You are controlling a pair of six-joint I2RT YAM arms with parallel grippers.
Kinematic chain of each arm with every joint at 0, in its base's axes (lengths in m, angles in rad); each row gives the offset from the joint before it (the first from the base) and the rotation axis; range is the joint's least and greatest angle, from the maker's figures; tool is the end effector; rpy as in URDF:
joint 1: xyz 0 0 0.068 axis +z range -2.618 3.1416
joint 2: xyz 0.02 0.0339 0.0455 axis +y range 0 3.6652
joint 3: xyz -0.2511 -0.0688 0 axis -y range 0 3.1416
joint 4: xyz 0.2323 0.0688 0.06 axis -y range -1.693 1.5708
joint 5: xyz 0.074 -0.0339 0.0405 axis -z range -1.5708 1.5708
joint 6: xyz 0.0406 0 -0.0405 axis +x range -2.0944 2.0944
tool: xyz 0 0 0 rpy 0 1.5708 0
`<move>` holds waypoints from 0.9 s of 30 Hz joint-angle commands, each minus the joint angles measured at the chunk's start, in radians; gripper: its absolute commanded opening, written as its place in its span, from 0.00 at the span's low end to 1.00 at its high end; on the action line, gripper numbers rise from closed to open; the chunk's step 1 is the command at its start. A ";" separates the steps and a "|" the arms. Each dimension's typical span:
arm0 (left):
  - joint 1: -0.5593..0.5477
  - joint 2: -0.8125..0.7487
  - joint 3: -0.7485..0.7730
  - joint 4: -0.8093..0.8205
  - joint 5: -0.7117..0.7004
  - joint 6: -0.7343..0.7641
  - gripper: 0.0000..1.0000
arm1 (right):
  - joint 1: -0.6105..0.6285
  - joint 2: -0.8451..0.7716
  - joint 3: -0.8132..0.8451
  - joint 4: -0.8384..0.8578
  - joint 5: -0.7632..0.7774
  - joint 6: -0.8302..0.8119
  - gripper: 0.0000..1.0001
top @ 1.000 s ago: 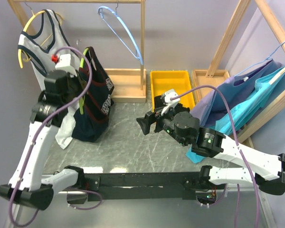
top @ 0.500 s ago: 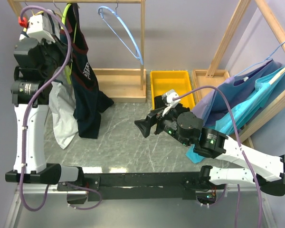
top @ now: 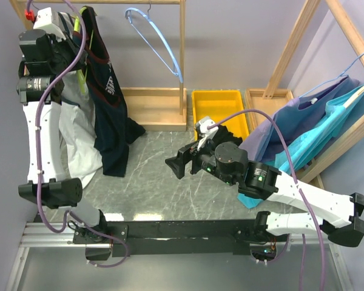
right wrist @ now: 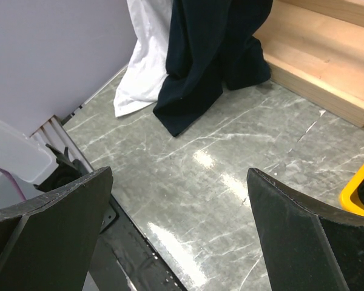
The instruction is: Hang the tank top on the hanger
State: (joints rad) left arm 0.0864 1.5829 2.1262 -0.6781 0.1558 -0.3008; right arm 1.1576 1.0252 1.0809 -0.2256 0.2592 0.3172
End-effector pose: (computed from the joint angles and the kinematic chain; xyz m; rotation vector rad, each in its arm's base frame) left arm 0.3034 0.0200 0.5207 -0.2144 1.6991 -0.2923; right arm 0.1018 0.2064 0.3818 -0.5545 1.7265 0.8478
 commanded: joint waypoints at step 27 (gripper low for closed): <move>0.122 0.134 0.035 0.164 0.197 -0.049 0.05 | -0.004 0.095 0.050 0.032 -0.014 0.028 1.00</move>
State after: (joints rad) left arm 0.2001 1.6840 2.1410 -0.5880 0.3458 -0.3367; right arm 1.1576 1.1053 1.0939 -0.2249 0.2443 0.3298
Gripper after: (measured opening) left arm 0.190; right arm 0.997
